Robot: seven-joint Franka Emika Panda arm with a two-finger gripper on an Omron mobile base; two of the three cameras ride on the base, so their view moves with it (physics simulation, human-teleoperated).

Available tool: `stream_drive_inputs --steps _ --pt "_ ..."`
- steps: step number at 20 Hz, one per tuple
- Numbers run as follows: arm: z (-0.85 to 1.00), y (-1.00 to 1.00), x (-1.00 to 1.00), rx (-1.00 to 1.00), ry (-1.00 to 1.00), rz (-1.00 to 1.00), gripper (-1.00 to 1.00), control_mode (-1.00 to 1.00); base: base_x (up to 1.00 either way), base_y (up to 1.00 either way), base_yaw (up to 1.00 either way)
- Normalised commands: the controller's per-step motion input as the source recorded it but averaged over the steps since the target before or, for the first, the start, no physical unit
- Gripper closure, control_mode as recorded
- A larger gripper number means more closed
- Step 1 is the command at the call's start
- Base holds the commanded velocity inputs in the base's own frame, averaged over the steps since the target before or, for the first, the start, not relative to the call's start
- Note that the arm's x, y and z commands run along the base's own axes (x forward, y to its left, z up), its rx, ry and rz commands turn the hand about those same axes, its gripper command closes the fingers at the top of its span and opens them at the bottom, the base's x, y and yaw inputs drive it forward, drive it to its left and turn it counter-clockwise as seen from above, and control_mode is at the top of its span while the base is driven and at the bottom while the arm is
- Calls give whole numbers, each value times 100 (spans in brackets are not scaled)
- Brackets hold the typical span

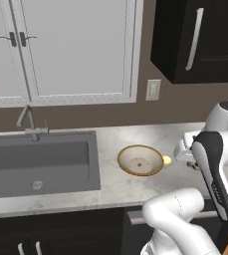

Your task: Gather the eggs and milk located in the vicinity of the sink area and place them right next to the bowl.

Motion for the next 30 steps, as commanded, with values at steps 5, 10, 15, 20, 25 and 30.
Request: stream_drive_inputs --steps 5,10,15,20,25,30 --pt "0 0 0 0 0 0 100 100 38 -10 7" --pt "0 -9 7 0 0 6 100 -100 19 -7 5" --pt "0 -41 25 0 0 30 100 -100 0 0 0" --pt "-4 -33 32 0 0 39 100 -100 0 0 0" --pt "-19 -7 39 3 0 49 100 -100 0 0 0" --pt "-38 -8 12 -2 -12 55 100 -100 0 0 0"
